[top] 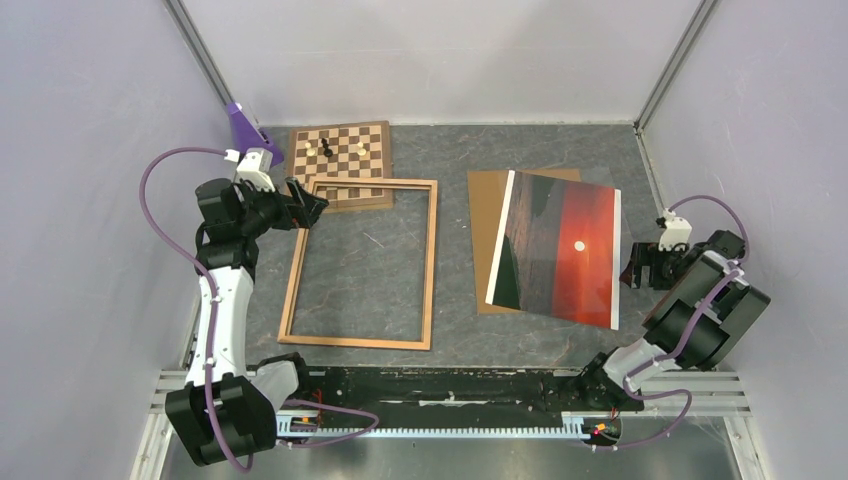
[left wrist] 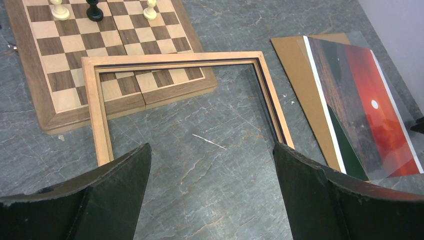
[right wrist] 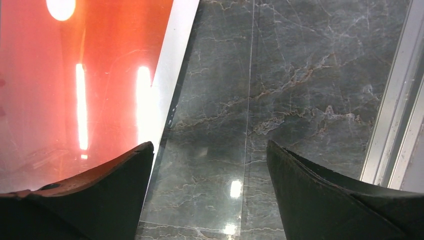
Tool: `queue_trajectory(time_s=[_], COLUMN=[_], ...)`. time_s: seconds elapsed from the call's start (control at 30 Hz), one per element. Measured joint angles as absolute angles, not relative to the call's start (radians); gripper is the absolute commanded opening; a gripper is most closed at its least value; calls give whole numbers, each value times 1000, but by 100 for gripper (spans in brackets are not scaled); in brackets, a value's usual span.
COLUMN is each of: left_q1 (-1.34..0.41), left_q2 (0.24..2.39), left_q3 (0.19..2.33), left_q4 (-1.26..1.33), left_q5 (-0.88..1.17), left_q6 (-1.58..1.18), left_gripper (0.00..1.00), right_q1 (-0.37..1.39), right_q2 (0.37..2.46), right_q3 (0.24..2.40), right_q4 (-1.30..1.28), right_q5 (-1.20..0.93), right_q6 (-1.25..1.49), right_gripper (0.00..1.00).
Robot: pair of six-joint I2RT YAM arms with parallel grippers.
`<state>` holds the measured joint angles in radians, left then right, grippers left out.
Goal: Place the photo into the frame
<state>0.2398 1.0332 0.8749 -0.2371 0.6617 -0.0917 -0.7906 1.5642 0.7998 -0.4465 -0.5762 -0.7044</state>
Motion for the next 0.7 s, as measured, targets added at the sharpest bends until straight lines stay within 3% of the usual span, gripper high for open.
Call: queue_trajectory(time_s=[0.37, 0.7], left_q1=[207, -263], left_q2=[1040, 1255], left_q3=[875, 977], left_q4=[-236, -281], left_q5=[670, 494], left_q6=[-90, -17], left_gripper=[98, 98], right_q1=[-815, -815], right_q2=[1652, 1667], right_q3=[842, 849], right_q4=[-458, -466], right_q5=[-752, -793], right_q6=[-829, -856], right_gripper=[80, 80])
